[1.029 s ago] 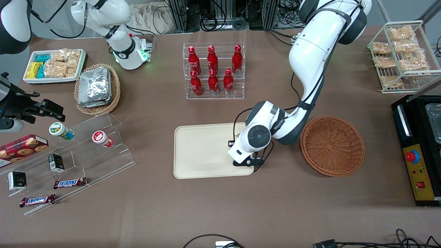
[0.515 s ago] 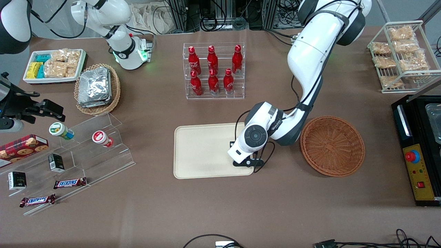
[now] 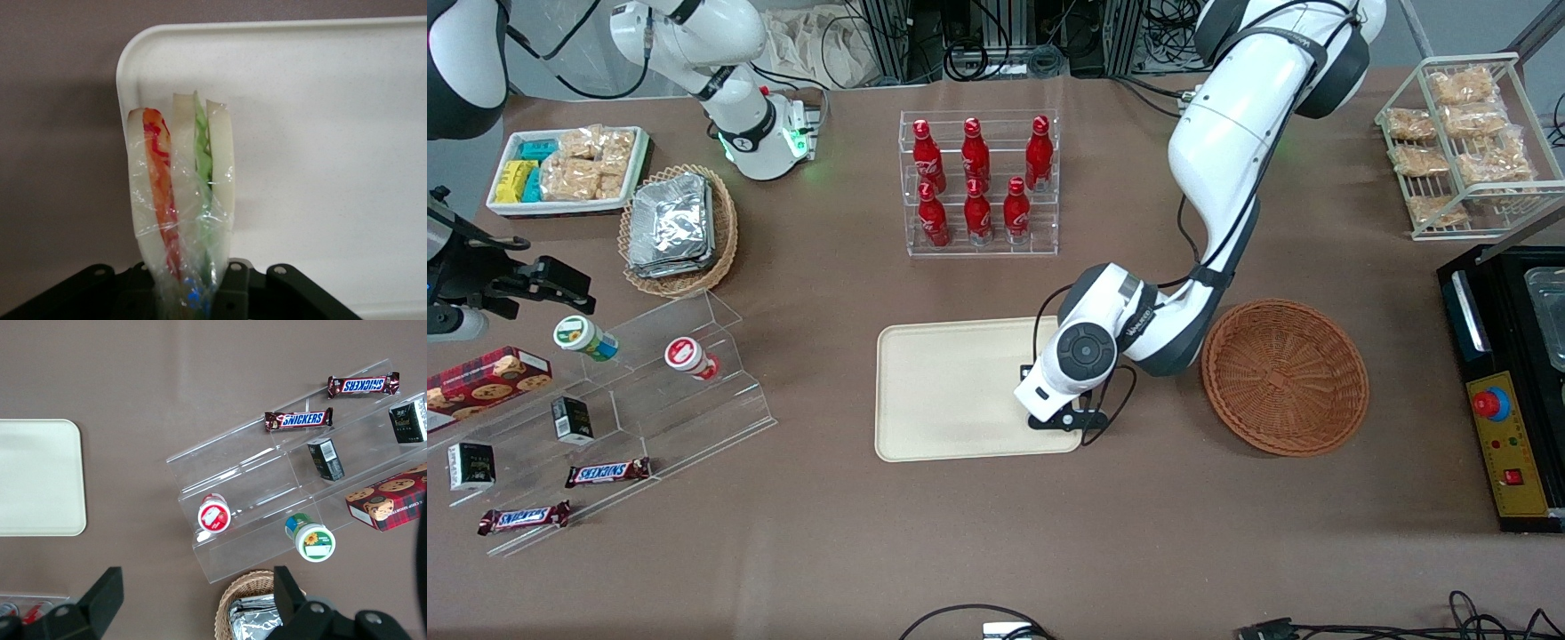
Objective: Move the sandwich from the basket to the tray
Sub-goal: 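Lower the sandwich onto the cream tray and open the left gripper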
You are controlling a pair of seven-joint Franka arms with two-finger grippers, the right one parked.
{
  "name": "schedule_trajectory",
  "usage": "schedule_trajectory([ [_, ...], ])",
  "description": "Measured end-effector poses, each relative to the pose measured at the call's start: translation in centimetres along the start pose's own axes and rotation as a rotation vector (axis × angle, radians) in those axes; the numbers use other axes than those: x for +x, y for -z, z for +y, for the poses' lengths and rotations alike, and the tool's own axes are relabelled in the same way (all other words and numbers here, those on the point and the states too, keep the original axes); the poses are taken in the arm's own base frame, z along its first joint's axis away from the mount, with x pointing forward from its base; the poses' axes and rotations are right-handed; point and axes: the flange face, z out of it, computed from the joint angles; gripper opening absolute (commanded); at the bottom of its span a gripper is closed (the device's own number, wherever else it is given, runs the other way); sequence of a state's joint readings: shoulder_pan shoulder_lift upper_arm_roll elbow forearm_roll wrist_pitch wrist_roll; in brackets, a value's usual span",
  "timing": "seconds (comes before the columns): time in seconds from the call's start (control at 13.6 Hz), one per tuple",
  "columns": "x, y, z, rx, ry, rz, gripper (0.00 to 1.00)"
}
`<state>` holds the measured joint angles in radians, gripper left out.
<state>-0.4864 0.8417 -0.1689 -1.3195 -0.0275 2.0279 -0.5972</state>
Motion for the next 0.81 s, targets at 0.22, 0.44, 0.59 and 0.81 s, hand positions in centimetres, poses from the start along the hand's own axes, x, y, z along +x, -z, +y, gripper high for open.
schedule_trajectory([
  [0.22, -0.3, -0.1, 0.4, 0.001, -0.007, -0.001, 1.00],
  [0.44, -0.4, -0.1, 0.6, 0.002, -0.010, 0.000, 1.00],
  [0.59, -0.4, 0.0, 0.7, 0.000, -0.010, 0.002, 1.00],
  [0.81, 0.1, 1.5, 0.7, -0.014, -0.002, 0.023, 1.00],
])
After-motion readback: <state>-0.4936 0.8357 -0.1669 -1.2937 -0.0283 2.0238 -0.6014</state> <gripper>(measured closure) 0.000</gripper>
